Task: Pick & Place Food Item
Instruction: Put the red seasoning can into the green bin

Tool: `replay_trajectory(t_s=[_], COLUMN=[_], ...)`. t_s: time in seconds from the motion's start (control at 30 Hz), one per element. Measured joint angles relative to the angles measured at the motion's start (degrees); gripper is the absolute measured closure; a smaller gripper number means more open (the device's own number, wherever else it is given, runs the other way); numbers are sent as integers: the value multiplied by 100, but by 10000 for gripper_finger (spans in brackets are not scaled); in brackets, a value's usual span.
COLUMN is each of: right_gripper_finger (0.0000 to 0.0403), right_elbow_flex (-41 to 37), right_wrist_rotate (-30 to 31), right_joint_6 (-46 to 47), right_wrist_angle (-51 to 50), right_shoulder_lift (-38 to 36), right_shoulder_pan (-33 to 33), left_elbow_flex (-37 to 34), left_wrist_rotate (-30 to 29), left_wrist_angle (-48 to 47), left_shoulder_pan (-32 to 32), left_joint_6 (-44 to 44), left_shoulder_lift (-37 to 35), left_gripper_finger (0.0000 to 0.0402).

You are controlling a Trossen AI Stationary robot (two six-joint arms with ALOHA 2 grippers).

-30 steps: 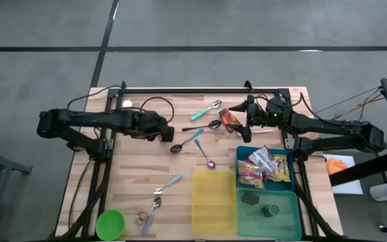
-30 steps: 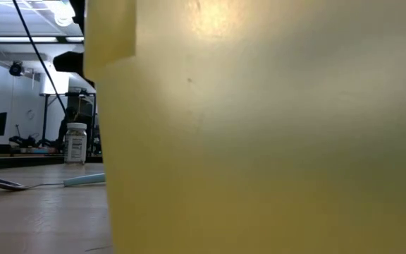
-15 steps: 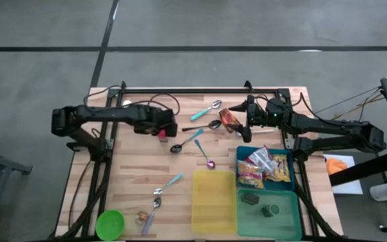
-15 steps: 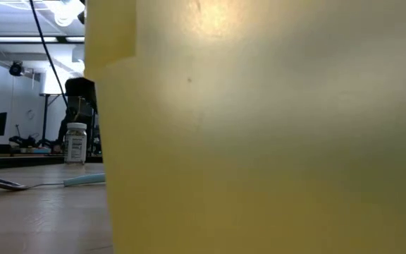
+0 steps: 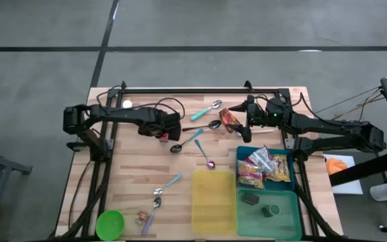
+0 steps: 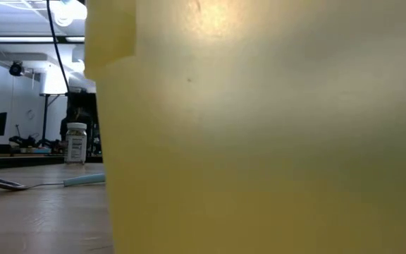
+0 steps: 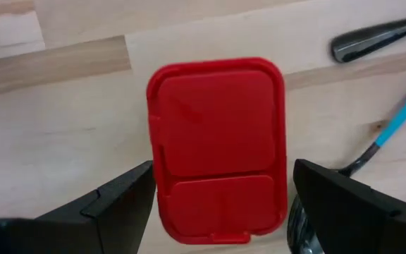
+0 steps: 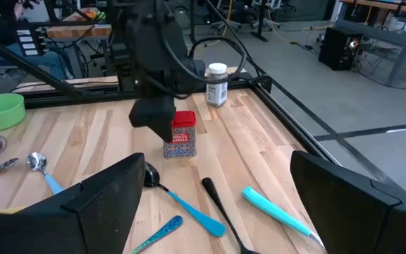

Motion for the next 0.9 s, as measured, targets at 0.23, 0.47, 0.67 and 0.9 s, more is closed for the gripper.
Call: replay_trajectory(t_s=[0.23,0.47,0.67,0.9], right_gripper_finger=[51,51,51,51], right_elbow_flex=[0,0,0,0], right_wrist_rotate=[0,0,0,0], right_joint_6=[0,0,0,0], right_wrist_angle=[1,1,2,2], right_shoulder_lift=[2,2,2,2], right_shoulder_pan=[0,0,0,0], left_elbow_flex=[0,0,0,0], left_wrist_rotate=[-45,-44,-44,-44], left_wrist_angle=[105,179,190,214], left_shoulder_pan=[89,89,89,89], left_joint_6=[7,19,18,18], left_shoulder_lift=[80,74,74,74], left_gripper_finger=[105,196,196,185])
